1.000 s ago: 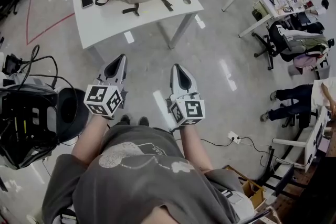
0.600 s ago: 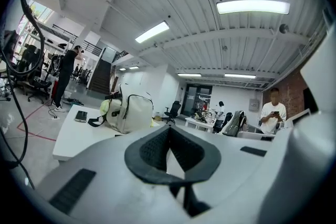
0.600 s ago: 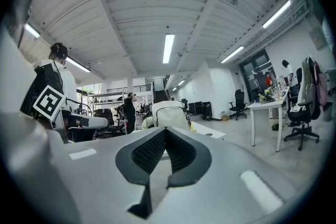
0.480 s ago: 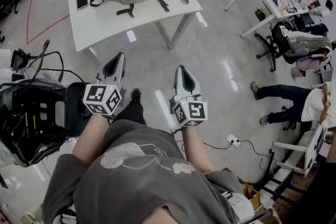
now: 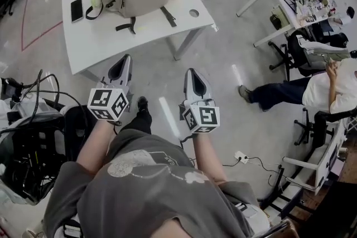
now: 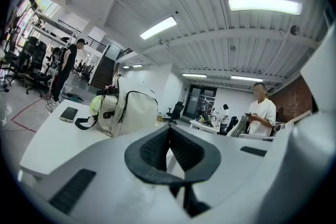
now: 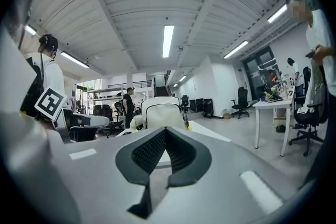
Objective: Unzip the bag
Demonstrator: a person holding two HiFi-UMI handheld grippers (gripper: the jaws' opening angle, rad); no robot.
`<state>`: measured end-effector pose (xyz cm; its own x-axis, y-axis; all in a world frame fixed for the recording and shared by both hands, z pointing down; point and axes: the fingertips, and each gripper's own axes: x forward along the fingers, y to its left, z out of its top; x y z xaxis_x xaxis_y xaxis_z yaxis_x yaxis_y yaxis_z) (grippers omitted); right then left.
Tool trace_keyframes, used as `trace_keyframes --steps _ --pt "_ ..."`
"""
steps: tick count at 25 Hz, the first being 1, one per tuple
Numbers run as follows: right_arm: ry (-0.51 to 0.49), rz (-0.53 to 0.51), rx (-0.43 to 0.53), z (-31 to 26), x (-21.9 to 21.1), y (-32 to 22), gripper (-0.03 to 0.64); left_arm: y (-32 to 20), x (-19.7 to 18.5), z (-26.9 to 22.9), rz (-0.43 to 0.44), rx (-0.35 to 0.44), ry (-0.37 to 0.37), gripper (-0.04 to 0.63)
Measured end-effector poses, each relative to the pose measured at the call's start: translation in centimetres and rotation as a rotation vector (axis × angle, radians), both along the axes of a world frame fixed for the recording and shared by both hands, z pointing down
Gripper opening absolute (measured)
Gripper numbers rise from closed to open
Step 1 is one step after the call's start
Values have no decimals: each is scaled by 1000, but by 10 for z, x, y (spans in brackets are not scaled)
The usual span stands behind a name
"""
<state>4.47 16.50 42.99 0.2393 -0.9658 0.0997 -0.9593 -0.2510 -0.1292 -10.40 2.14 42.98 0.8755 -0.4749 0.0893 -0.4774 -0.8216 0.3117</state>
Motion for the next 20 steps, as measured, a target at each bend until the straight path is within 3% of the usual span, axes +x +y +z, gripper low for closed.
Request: trace_keyframes --steps 10,20 --pt "6 -37 7 -10 61 -114 0 -92 46 6 -37 -25 0 6" --pt "10 -62 2 2 80 -186 0 -156 59 24 -60 -29 -20 6"
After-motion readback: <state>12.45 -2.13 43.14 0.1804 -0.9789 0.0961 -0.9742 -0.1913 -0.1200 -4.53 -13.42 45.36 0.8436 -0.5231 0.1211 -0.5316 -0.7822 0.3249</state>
